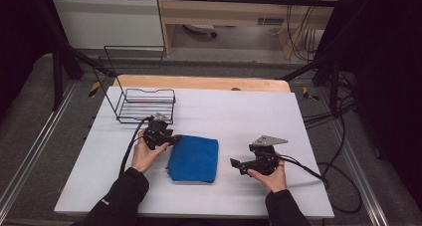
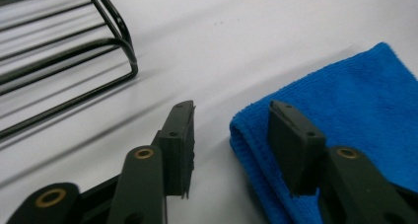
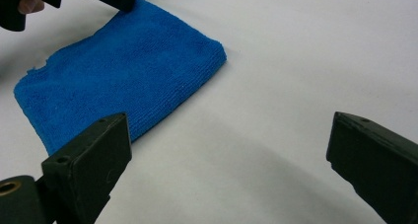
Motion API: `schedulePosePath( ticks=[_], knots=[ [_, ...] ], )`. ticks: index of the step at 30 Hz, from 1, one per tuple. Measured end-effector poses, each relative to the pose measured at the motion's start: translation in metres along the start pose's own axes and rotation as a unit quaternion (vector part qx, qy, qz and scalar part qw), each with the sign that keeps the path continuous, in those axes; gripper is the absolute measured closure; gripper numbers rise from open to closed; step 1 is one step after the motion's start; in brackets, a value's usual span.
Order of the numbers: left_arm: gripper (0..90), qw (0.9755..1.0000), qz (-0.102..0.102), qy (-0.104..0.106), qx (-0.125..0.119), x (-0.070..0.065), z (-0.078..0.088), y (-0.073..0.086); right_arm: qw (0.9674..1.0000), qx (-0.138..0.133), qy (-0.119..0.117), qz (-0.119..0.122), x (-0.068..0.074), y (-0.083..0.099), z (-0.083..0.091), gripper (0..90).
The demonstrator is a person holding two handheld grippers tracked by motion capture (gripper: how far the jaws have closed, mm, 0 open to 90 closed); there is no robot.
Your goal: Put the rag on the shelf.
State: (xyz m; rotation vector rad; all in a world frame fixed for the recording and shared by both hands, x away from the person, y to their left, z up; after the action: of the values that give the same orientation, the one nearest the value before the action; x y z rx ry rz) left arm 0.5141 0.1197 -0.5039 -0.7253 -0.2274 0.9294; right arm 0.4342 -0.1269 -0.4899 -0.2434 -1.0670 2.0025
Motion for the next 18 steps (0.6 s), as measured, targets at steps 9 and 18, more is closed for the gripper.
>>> schedulePosePath(
  ticks=[9,18],
  knots=[
    [65.7,0.9999,-0.003,0.007,0.010,-0.006,-0.012,0.003,1.0000,0.007,-0.005,0.004,0.002,0.003,-0.003,4.6],
    [75.2,0.9996,-0.006,0.023,0.018,-0.012,-0.015,0.006,0.9999,0.006,-0.012,-0.001,0.004,0.003,-0.005,4.9]
  ],
)
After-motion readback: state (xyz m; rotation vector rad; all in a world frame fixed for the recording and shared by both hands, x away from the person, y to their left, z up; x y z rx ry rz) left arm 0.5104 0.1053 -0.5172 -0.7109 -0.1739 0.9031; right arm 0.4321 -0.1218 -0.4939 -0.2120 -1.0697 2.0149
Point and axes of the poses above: each handheld gripper's, and its own axes: z roughly backward along the jaws, y roughly out of its underside, x roughly to its left, the point moved 10 cm from there along -z, roughly forward along the jaws, and after that the axes turned 3 degrees about x, right-handed, at the moved point
